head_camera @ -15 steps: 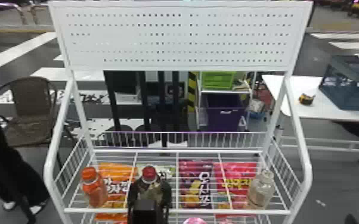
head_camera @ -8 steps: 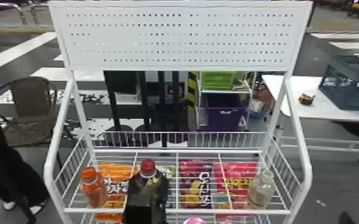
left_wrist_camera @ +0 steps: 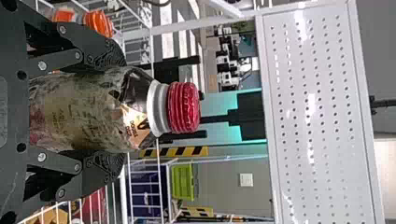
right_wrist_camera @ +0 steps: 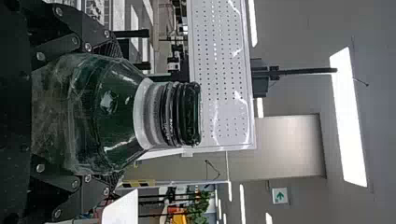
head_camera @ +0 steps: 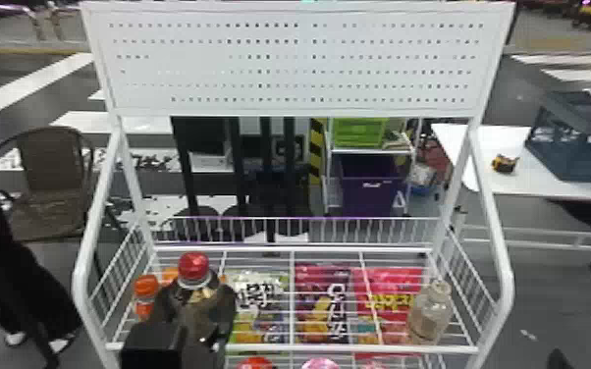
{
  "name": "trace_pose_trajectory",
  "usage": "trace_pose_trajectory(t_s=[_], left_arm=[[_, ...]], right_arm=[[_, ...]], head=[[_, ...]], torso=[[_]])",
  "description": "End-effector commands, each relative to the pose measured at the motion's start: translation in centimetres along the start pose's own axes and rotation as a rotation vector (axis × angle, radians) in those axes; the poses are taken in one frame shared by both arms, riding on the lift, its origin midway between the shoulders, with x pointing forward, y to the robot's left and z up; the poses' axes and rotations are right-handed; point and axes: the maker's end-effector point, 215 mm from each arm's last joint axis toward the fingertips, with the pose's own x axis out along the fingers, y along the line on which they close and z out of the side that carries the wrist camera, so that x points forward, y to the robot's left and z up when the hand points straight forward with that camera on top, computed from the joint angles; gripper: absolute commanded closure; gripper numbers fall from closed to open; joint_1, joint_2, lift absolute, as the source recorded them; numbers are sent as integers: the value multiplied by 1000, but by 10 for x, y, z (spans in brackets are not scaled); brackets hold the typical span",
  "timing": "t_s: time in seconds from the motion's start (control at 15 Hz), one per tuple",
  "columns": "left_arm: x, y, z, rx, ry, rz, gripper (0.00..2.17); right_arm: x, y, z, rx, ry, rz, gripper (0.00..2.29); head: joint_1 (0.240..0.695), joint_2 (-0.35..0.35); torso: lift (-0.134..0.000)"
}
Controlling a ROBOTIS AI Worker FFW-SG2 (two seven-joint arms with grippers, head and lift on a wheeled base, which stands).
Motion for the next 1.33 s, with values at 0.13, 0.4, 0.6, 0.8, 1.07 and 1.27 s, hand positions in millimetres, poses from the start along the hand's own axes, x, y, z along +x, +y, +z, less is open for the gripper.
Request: trace_pose_trajectory(t_s=[0.13,0.4,0.6,0.8,1.07,1.27], left_arm=[[-17,35,-2,-2,-24,55,2121],[-19,51,-2,-6,-28,63,2121],[-20,49,-2,-7,-28,56,2121],[-21,48,0,-15,-35,55,2121],[-19,47,1,-16,-40,54,2121],[-17,46,4,-17,-42,49,2121]], right_arm=[[0,0,-2,4,3,-1,485],[-2,2,-1,6,1,0,481],[-2,2,-1,7,1,1,481],[-1,4,0,7,2,4,485],[-2,3,-3,8,9,3,485],[0,3,-7,11,23,3,481]], head=[[499,0],[499,0],[499,0],[499,0],[499,0],[499,0]], torso=[[0],[0],[0],[0],[0],[0]])
